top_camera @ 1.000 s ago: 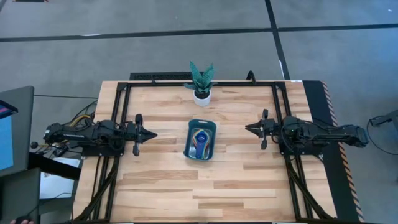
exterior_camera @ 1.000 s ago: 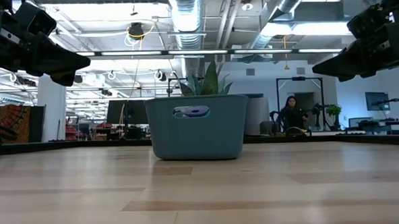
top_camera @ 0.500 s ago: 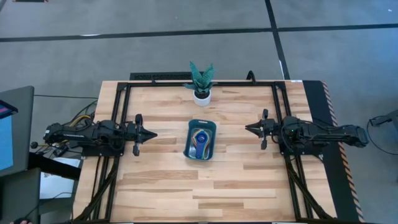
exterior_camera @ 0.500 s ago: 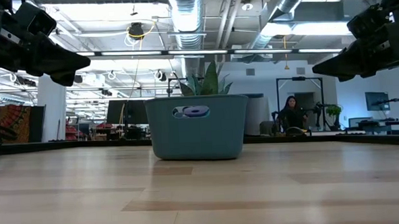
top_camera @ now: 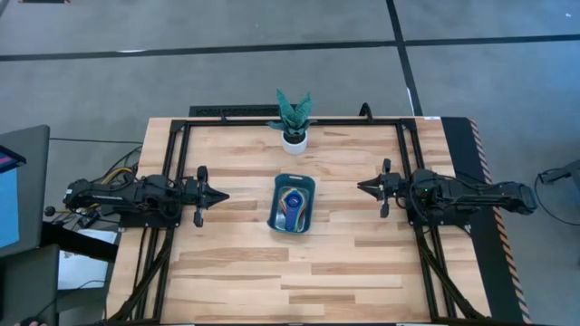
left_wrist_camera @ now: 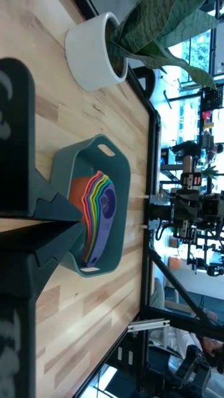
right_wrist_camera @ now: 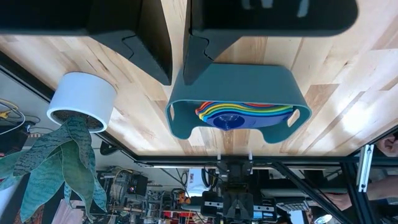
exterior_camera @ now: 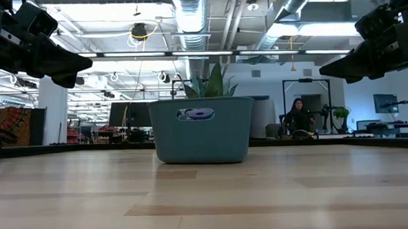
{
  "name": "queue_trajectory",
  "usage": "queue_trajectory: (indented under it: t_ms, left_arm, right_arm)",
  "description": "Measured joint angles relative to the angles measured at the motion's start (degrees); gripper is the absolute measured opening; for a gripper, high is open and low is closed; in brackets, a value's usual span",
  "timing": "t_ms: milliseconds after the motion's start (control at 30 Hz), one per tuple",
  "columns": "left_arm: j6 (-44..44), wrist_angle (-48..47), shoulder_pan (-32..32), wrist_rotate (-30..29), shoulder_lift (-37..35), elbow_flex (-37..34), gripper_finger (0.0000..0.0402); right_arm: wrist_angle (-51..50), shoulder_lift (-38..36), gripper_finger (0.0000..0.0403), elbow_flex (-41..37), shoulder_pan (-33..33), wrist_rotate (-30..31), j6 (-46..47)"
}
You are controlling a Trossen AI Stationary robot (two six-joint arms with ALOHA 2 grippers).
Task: Nest measuring cups in basket
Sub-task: Return to Home Position
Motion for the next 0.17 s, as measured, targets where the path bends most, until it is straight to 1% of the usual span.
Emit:
queue_trajectory:
  t_ms: [167]
  left_arm:
    - [0.0, 0.0, 0.0, 0.0, 0.0, 0.0, 0.0000]
  right_arm:
    - [0.0, 0.0, 0.0066, 0.0, 0.0, 0.0, 0.0]
